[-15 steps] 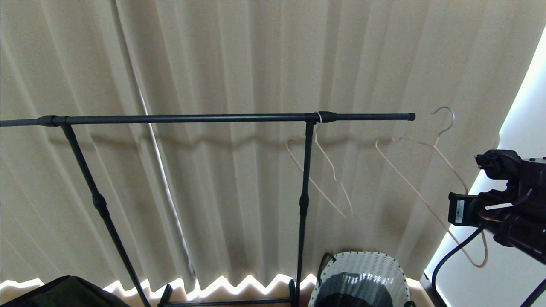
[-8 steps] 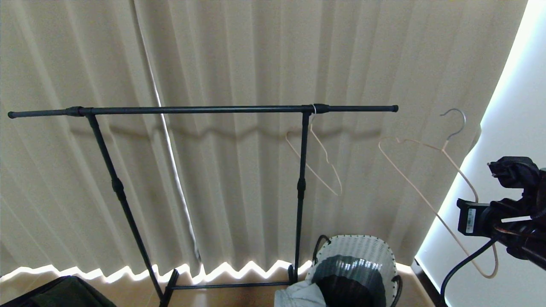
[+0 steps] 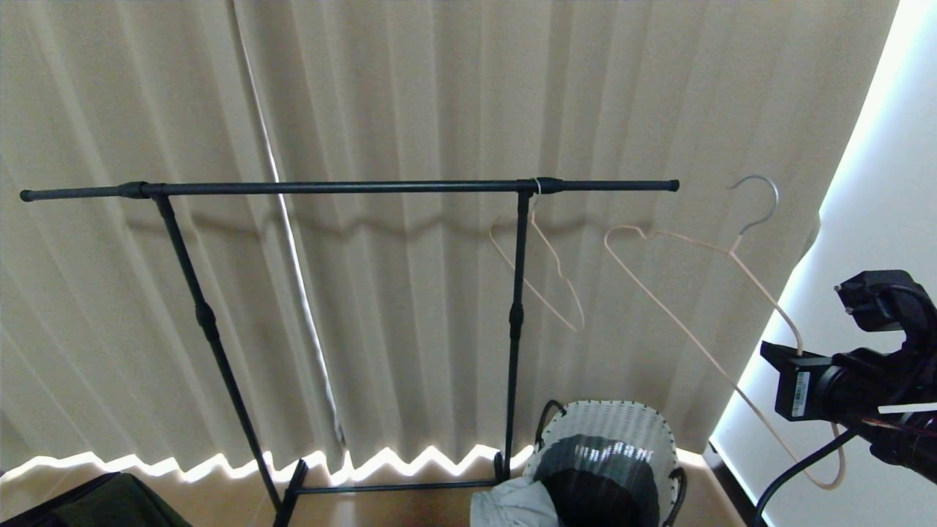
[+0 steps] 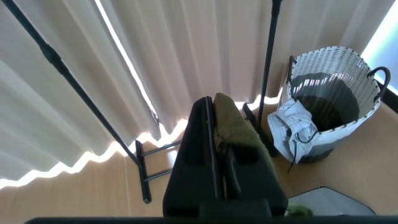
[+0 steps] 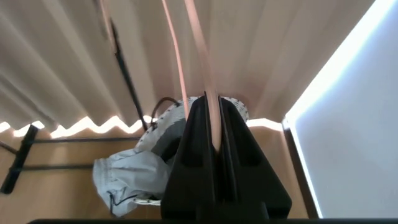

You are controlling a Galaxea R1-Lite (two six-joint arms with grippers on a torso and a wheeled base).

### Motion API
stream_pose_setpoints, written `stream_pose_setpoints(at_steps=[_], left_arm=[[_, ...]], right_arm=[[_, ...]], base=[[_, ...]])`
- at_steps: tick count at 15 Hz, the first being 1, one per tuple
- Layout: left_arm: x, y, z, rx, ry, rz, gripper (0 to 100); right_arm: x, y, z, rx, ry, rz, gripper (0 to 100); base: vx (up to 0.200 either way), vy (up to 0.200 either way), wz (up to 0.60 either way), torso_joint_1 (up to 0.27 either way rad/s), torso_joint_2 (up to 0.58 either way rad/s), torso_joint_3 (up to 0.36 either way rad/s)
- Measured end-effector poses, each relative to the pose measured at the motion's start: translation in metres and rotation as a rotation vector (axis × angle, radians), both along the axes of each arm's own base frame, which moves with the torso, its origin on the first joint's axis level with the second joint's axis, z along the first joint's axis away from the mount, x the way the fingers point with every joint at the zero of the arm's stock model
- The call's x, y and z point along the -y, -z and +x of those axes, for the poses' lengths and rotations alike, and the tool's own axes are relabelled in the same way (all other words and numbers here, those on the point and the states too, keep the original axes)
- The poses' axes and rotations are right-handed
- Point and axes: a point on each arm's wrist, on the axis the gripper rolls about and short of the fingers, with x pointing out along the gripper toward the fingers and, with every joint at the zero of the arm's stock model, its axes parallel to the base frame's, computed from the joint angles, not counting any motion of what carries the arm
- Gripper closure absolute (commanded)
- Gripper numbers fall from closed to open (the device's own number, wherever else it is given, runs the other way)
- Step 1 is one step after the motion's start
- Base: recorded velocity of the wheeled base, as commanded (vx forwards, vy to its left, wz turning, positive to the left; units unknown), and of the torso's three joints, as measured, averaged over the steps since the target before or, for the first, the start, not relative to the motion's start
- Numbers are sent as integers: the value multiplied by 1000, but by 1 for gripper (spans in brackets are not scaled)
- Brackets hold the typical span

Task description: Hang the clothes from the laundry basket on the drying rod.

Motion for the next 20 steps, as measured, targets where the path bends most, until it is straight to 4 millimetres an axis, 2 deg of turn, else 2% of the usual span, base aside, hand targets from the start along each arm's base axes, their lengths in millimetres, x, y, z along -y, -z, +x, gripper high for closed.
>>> stream_pose_setpoints(at_steps=[14, 18, 20], left_arm=[[0, -1, 0, 3, -1, 0, 100], [0, 1, -1, 2, 0, 4, 100], [0, 2, -4, 16, 3, 10, 100]], right_arm=[[-4, -4, -15, 31, -49, 12, 100], [-3, 1, -20, 18, -51, 9, 100], [0, 1, -30, 29, -56, 11, 100]], base=[[0, 200, 0, 4, 3, 2], [0, 0, 0, 0, 0, 0], [0, 0, 0, 0, 0, 0]])
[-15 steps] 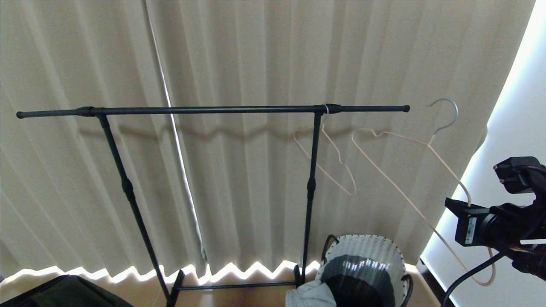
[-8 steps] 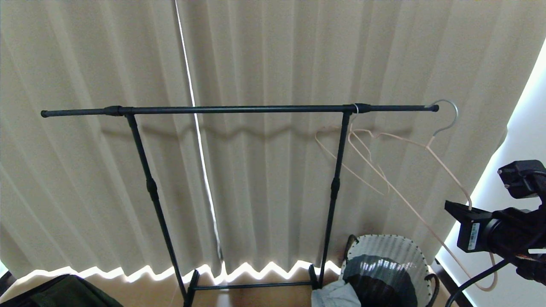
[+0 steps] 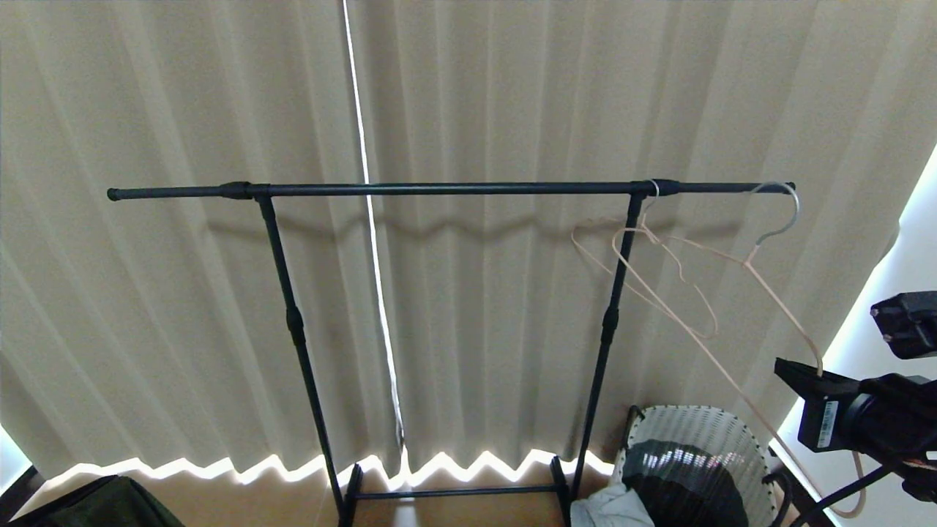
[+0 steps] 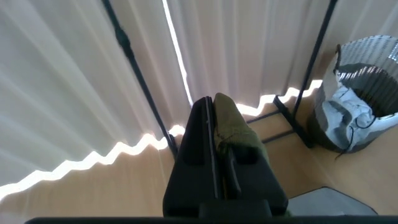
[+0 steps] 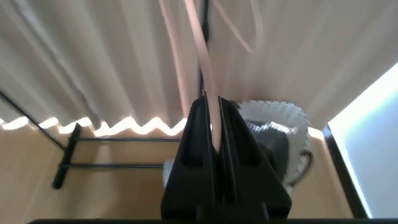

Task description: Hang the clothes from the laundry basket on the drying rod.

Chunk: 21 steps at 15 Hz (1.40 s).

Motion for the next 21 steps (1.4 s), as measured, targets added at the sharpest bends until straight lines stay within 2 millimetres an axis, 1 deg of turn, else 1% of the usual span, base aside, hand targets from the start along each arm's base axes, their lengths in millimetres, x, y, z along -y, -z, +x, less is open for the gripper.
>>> stream_pose_setpoints(at_steps=[2, 4, 6, 8, 10, 13, 15, 18, 21], left_arm=[[0, -1, -3, 21, -2, -2, 100], [-1, -3, -6, 43, -5, -3, 100], [-1, -6, -7, 58, -6, 2, 100], [-1, -13, -6, 86, -4, 17, 100], [0, -22, -1, 89, -5, 20, 100], [2, -38, 17, 66, -6, 17, 100], [5, -47, 36, 27, -1, 18, 100], [14, -57, 71, -51, 20, -12, 100], [36, -64, 101, -113, 36, -55, 100]], right_arm=[[1, 0, -18, 28, -44, 10, 100], [0, 5, -36, 31, -135, 21, 100], [1, 8, -43, 31, -186, 35, 100], [1, 11, -47, 16, -230, 44, 100], [1, 12, -47, 13, -241, 45, 100], [-2, 13, -44, -6, -307, 64, 100], [-7, 13, -39, -24, -361, 78, 100], [-23, 6, -28, -37, -441, 91, 100], [-45, 0, -21, -57, -521, 123, 100]], base=[[0, 0, 0, 0, 0, 0], [0, 0, 0, 0, 0, 0], [0, 0, 0, 0, 0, 0], [0, 0, 0, 0, 0, 0], [0, 0, 0, 0, 0, 0], [0, 0, 0, 0, 0, 0], [0, 0, 0, 0, 0, 0], [0, 0, 0, 0, 0, 0], [0, 0, 0, 0, 0, 0]])
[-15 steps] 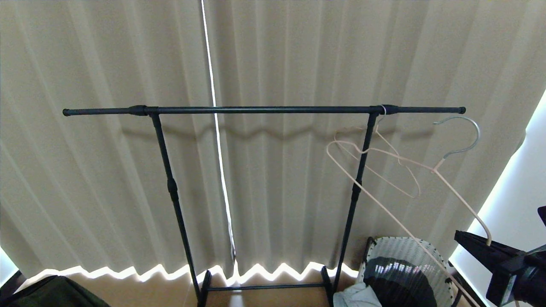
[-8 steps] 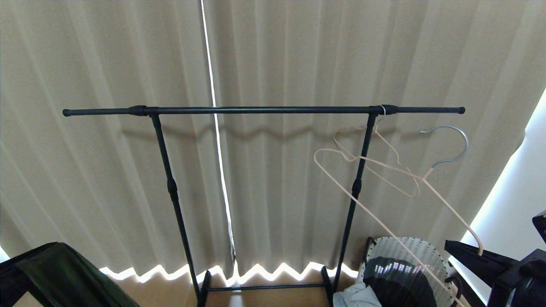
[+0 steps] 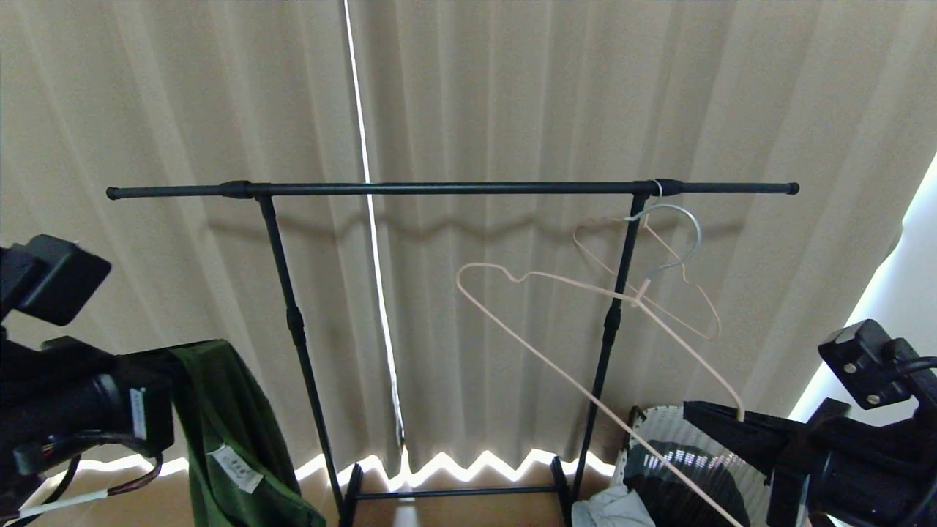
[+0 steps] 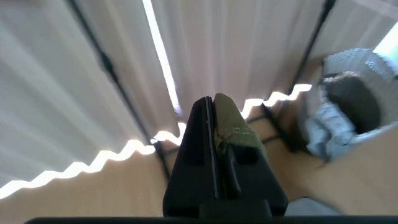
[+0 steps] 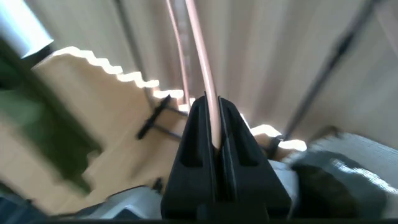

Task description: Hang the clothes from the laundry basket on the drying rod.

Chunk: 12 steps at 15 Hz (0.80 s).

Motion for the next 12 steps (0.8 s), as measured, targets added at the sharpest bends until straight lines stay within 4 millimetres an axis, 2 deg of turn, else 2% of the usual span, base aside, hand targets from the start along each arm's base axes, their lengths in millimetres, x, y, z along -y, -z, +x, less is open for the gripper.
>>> stream_pose_setpoints(at_steps=[3, 8, 12], left_arm=[[21, 5, 25, -45, -68, 52, 100], [44, 4, 72, -25, -212, 47, 100], [55, 2, 92, -33, -231, -1, 100]], right_arm=[[-24, -5, -1, -26, -90, 39, 100], [-46, -2, -13, -89, -200, 75, 100], [-61, 0, -12, -112, -241, 62, 100]], base=[[0, 0, 0, 0, 0, 0], [0, 0, 0, 0, 0, 0], [0, 0, 0, 0, 0, 0]])
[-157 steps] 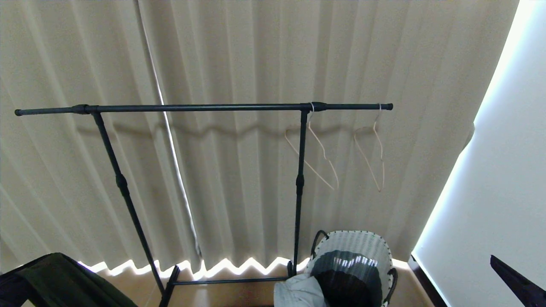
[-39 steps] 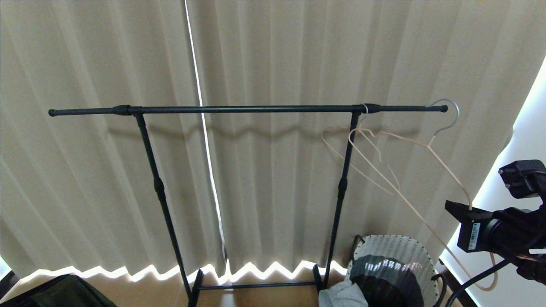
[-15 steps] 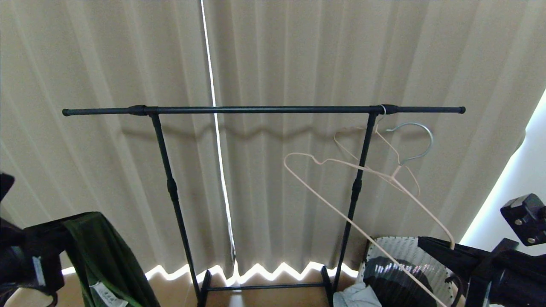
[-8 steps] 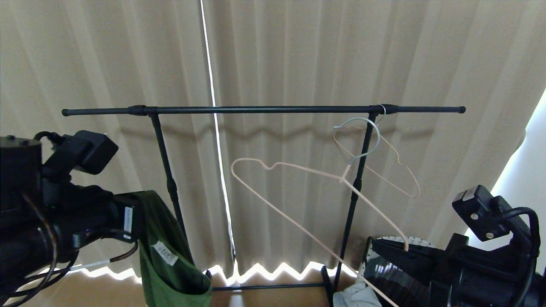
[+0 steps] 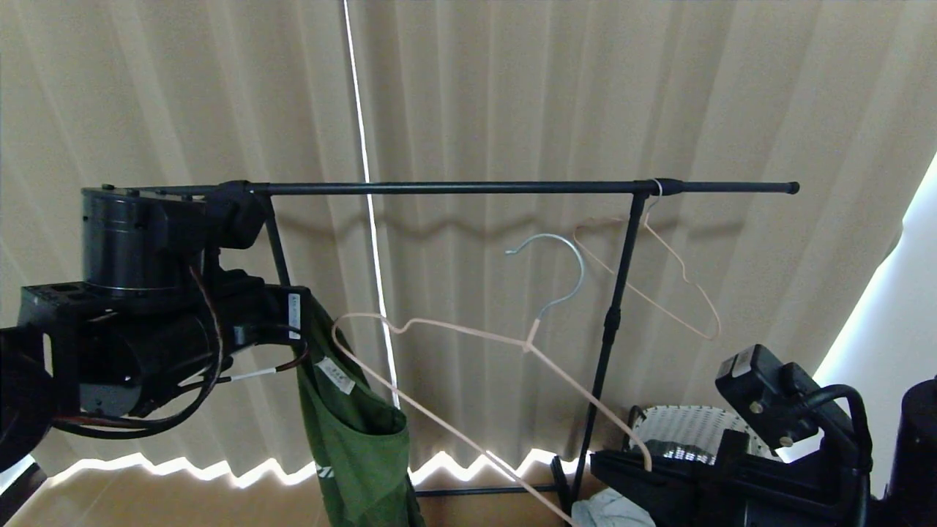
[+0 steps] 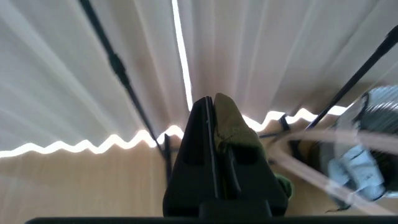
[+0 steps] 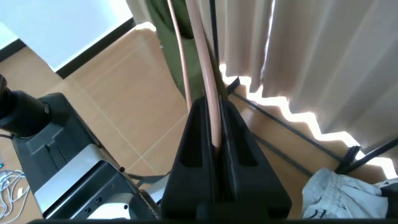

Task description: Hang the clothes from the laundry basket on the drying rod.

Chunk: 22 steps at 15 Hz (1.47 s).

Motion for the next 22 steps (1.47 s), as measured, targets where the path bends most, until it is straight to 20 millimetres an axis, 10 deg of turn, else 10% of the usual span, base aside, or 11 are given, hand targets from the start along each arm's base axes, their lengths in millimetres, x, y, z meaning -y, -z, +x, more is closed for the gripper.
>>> stream_pose_setpoints(at_steps=[22], left_arm=[[-1, 12, 15, 4, -151, 53, 100]], right_arm=[[-39, 6, 16, 42, -42, 40, 100]], base=[[0, 0, 0, 0, 0, 0]])
